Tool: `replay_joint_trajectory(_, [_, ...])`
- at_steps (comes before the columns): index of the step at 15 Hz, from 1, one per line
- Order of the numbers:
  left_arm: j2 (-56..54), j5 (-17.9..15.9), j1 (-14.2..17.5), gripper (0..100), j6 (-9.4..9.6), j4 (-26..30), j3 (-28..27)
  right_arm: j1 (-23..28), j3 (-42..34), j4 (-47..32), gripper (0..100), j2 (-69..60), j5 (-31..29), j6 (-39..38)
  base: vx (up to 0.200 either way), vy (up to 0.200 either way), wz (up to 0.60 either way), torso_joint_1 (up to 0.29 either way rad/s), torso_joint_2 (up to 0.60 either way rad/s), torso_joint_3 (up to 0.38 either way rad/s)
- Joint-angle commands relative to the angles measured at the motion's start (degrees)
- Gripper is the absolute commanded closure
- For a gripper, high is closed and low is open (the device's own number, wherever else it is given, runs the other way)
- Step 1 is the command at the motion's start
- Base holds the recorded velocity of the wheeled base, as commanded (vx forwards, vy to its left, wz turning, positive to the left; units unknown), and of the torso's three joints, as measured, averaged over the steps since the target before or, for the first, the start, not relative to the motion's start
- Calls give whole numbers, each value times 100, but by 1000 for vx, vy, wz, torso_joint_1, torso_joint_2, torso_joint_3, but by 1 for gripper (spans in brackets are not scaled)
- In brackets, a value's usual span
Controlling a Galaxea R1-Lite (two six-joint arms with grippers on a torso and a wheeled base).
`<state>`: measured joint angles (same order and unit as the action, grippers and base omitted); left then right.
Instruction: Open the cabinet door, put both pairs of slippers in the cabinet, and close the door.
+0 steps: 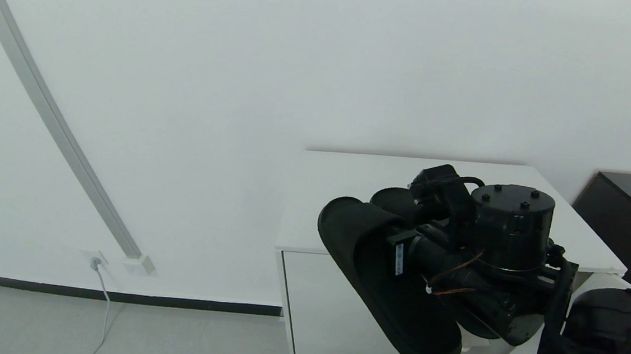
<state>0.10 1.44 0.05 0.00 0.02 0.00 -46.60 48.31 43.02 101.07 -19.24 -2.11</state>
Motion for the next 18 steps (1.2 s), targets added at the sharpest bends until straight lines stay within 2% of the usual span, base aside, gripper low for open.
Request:
replay_joint_trajectory(1, [-1,-3,4,100,0,-2,-9,11,-24,31,100,79,-10,-9,0,0,0,0,0,0])
replay_joint_trajectory(2, [-1,-12,-5,100,9,6,-9,11,-15,66,100,62,-10,9,0,0,0,0,0,0])
replay_joint_trajectory(10, [-1,-12,4,100,0,-2,-9,20,-41,84,100,97,-10,18,-200,0,0,0,2,2])
replay_joint_trajectory(18, [-1,-12,4,100,0,6,-9,11,-155,268,100,88,-27,44,0,0,0,0,0,0])
